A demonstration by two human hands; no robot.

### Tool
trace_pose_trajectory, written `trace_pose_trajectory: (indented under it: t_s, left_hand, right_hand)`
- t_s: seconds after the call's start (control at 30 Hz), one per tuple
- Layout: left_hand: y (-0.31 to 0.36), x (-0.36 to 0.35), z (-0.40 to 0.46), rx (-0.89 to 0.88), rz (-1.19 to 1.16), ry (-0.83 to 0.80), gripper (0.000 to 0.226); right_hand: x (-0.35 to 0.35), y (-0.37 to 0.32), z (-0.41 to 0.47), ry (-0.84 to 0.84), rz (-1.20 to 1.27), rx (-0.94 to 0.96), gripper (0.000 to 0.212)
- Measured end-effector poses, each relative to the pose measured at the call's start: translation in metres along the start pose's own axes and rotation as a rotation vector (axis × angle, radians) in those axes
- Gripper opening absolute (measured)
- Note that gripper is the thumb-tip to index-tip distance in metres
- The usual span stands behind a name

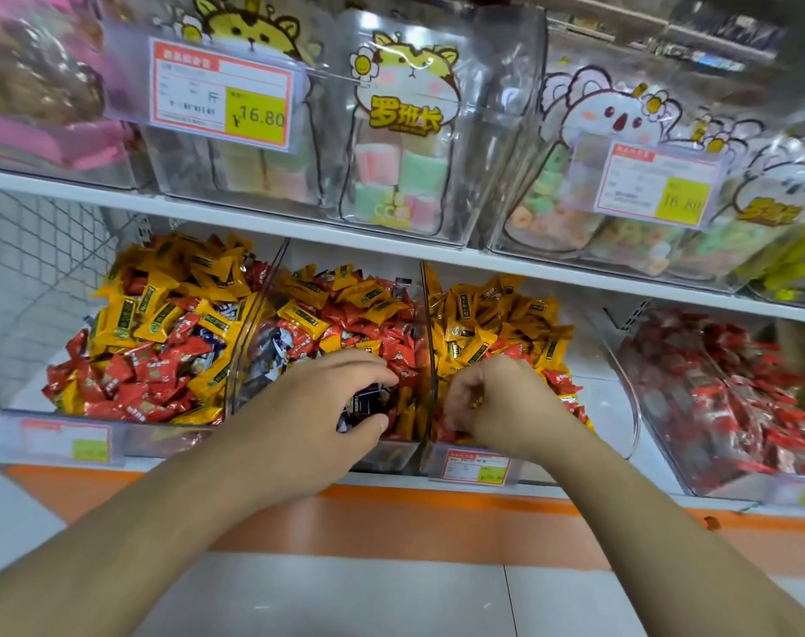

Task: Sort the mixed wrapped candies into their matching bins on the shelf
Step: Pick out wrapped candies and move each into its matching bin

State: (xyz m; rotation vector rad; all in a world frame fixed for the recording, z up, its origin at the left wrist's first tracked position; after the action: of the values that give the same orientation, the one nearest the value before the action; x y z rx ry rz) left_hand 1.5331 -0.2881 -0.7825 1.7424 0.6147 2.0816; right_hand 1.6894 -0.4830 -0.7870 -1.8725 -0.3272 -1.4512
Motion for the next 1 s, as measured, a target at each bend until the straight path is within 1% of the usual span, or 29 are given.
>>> trace_pose_trajectory:
  t_s: [0.07,0.13,0.23,0.3,0.37,0.47,0.57,0.67,0.73,0.8,0.87,0.93,1.0]
  left_hand:
    - [-0.001,0.002,0.000,0.001,-0.012,0.024,0.039]
    - [-0.002,0.005,0.001,0.008,-0.029,0.054,0.036]
    - [-0.001,0.009,0.002,0.032,-0.057,0.097,0.032]
    - [0.001,0.011,0.002,0.068,-0.147,0.099,0.033]
    - [0.003,0.012,0.002,0.110,-0.276,0.081,0.040]
    - [0.008,0.016,0.000,0.165,-0.493,0.066,0.049]
    - [0.009,0.023,-0.004,0.195,-0.577,0.100,0.035]
    - [-0.001,0.035,-0.011,0.235,-0.529,0.147,0.026]
    - [-0.014,0.047,-0.015,0.264,-0.385,0.201,0.023]
    - [-0.029,0.064,-0.020,0.321,-0.190,0.275,0.021]
    - [-0.046,0.080,-0.024,0.383,-0.074,0.339,0.020]
    - [-0.062,0.087,-0.026,0.430,-0.014,0.346,0.033]
    - [-0.068,0.087,-0.026,0.457,0.038,0.295,0.052]
  right_hand:
    - [0.008,0.002,-0.001,0.079,0.079,-0.043,0.031]
    - [0.019,0.004,-0.004,0.155,0.233,-0.083,0.024]
    - [0.035,-0.004,-0.012,0.243,0.468,-0.040,0.019]
    - [0.040,-0.017,-0.018,0.281,0.598,0.015,0.017]
    - [0.039,-0.035,-0.021,0.268,0.686,0.067,0.015]
    - [0.029,-0.064,-0.022,0.217,0.753,0.138,0.013]
    - [0.021,-0.085,-0.019,0.205,0.784,0.165,0.011]
    - [0.014,-0.097,-0.014,0.181,0.781,0.158,0.011]
    - [0.012,-0.100,-0.012,0.173,0.744,0.140,0.013]
    - [0.010,-0.099,-0.010,0.200,0.708,0.121,0.012]
    - [0.010,-0.097,-0.008,0.230,0.682,0.109,0.015]
    - [0.010,-0.093,-0.008,0.242,0.660,0.095,0.018]
    - [0.013,-0.089,-0.009,0.248,0.652,0.085,0.018]
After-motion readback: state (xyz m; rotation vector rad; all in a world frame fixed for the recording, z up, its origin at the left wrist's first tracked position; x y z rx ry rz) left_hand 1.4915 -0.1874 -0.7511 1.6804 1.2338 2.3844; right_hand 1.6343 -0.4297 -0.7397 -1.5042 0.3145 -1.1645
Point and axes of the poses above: each hand's wrist, its own z-axis towards the middle knuckle, its own x-axis out of the back of the hand, y = z × x, the point moved 1 cm from there along z, towards the middle knuckle, and after that the axes turned 1 degree about x, right-handed, at the moved point
